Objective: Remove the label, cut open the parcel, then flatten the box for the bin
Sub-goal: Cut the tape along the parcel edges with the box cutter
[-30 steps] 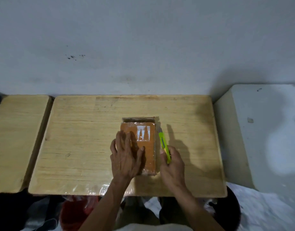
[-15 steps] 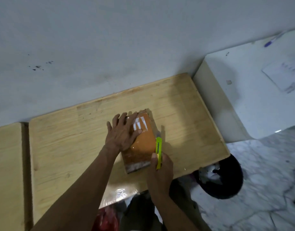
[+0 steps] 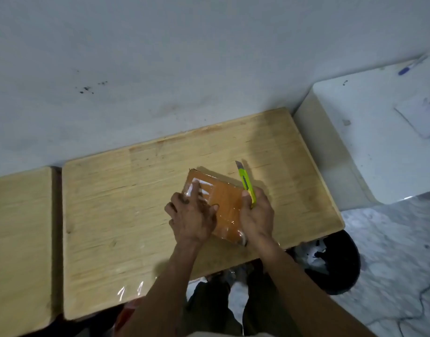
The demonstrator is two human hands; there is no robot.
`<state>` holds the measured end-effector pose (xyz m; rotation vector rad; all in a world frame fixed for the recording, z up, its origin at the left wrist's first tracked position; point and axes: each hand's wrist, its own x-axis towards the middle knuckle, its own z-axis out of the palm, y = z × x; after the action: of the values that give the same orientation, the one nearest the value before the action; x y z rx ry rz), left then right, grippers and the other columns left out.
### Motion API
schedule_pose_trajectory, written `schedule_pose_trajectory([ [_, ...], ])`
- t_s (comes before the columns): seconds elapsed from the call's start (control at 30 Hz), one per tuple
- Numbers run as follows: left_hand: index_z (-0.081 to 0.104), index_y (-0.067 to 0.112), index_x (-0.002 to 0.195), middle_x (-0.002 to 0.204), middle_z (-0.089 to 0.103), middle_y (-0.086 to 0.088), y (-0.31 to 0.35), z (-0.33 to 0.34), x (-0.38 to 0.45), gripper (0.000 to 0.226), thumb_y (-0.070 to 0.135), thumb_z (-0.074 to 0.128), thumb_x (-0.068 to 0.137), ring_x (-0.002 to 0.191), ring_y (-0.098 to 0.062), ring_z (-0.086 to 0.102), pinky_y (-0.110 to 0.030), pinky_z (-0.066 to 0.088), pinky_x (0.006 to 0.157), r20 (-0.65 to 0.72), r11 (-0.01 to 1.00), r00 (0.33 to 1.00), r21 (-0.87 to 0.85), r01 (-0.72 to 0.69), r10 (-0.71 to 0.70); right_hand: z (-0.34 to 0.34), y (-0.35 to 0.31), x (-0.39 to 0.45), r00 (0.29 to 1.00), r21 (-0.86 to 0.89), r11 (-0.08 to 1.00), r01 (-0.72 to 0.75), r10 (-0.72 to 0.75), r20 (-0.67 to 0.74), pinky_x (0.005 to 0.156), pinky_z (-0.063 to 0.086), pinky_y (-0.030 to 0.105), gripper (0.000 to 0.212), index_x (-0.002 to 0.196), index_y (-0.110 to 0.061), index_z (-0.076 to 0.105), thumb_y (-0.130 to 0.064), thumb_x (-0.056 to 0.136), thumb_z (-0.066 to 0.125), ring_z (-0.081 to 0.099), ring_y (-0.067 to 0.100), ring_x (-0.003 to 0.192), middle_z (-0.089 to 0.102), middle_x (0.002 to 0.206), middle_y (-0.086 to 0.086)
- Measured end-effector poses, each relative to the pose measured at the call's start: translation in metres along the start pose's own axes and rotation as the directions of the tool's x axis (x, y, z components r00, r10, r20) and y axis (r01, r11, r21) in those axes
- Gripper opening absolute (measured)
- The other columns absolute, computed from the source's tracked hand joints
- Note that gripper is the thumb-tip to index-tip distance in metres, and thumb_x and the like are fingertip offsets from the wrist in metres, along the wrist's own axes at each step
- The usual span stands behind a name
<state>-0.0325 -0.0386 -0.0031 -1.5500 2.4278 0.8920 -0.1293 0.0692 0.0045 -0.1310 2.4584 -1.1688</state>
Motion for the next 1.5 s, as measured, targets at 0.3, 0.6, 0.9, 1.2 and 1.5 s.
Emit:
schedule_pose_trajectory([
  [0.3, 0.019, 0.046, 0.151, 0.140, 0.020, -0.012, 0.036, 0.033, -0.041, 0.086, 0.055, 0.070, 0.082, 0.125, -0.037, 0.023, -0.048, 0.045, 0.086, 0.002, 0.875, 0.910, -0.272, 0.400, -0.415, 0.003, -0.027, 0.076, 0.881, -0.260, 0.898, 0.355, -0.228, 0.415, 0.089, 0.051, 0.042, 0.029, 0.121, -0.031, 0.058, -0.039, 0.095, 0.047, 0.058, 0.032, 0.111, 0.064, 0.120, 0.003],
  [0.6, 0.015, 0.048, 0.148, 0.152, 0.011, -0.005, 0.041, 0.041, -0.044, 0.082, 0.074, 0.054, 0.081, 0.137, -0.036, 0.020, -0.060, 0.037, 0.101, -0.099, 0.921, 0.917, -0.094, 0.377, -0.386, -0.010, -0.018, 0.085, 0.865, -0.174, 0.893, 0.415, -0.328, 0.380, 0.085, 0.045, 0.035, 0.022, 0.113, -0.021, 0.059, -0.031, 0.098, 0.047, 0.054, 0.028, 0.113, 0.058, 0.119, 0.001],
  [0.9, 0.010, 0.054, 0.150, 0.165, -0.015, 0.003, 0.038, 0.041, -0.001, 0.084, 0.093, 0.028, 0.077, 0.150, -0.037, -0.006, -0.069, 0.025, 0.109, -0.097, 0.988, 0.994, 0.138, 0.062, -0.049, -0.073, 0.018, 0.046, 0.953, -0.176, 0.958, 0.225, -0.178, 0.246, 0.060, 0.049, 0.035, 0.020, 0.112, -0.023, 0.053, -0.036, 0.102, 0.043, 0.059, 0.018, 0.070, 0.061, 0.077, -0.003],
  [1.2, 0.004, 0.048, 0.153, 0.167, 0.002, -0.002, 0.028, 0.047, 0.007, 0.083, 0.086, 0.030, 0.084, 0.152, -0.036, -0.002, -0.068, 0.021, 0.113, -0.137, 0.979, 0.989, 0.203, -0.021, 0.049, -0.058, 0.017, 0.042, 0.906, -0.235, 0.910, 0.340, -0.250, 0.341, 0.088, 0.049, 0.037, 0.047, 0.151, -0.029, 0.029, -0.028, 0.104, 0.035, 0.060, 0.025, 0.109, 0.061, 0.125, 0.007],
  [1.5, 0.004, 0.049, 0.154, 0.167, 0.002, -0.002, 0.026, 0.048, 0.008, 0.083, 0.087, 0.028, 0.083, 0.152, -0.034, -0.004, -0.066, 0.021, 0.113, -0.143, 0.979, 0.989, 0.204, -0.010, 0.040, -0.046, 0.011, 0.047, 0.909, -0.260, 0.905, 0.335, -0.238, 0.342, 0.084, 0.052, 0.040, 0.048, 0.151, -0.030, 0.029, -0.027, 0.104, 0.036, 0.061, 0.024, 0.101, 0.061, 0.117, 0.006],
])
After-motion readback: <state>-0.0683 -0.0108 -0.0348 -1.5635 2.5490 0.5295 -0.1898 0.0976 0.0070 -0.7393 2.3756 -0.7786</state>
